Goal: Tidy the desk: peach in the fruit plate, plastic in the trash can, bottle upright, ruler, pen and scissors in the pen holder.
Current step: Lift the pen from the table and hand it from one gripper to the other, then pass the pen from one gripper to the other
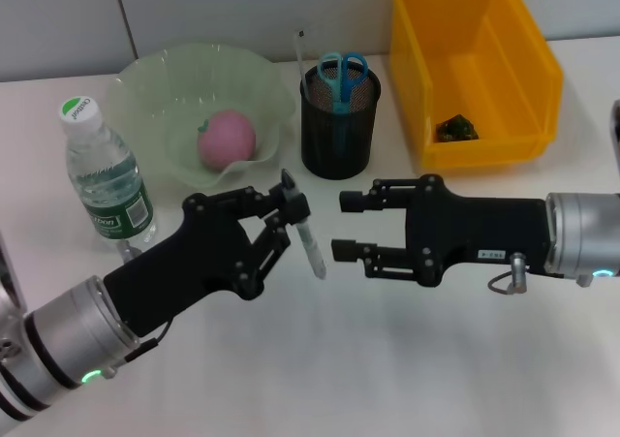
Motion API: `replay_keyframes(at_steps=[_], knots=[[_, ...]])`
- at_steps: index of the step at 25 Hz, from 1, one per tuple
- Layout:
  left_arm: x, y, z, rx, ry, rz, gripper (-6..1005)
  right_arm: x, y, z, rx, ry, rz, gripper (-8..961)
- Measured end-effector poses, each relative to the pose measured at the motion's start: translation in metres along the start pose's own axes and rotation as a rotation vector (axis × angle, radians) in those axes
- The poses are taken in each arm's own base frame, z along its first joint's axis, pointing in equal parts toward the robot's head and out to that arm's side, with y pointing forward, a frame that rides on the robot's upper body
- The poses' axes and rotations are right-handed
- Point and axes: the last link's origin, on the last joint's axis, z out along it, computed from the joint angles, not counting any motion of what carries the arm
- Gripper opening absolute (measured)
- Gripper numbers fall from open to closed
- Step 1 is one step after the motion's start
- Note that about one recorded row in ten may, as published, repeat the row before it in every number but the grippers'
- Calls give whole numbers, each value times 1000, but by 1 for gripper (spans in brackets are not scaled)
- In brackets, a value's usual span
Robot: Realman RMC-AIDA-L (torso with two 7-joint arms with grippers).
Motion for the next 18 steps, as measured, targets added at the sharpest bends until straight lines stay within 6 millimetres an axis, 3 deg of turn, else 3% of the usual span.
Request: replay_keyframes(at_steps=[18], knots=[[8,-6,-4,57,63,-42,130,1,2,-15,64,-76,-33,572]])
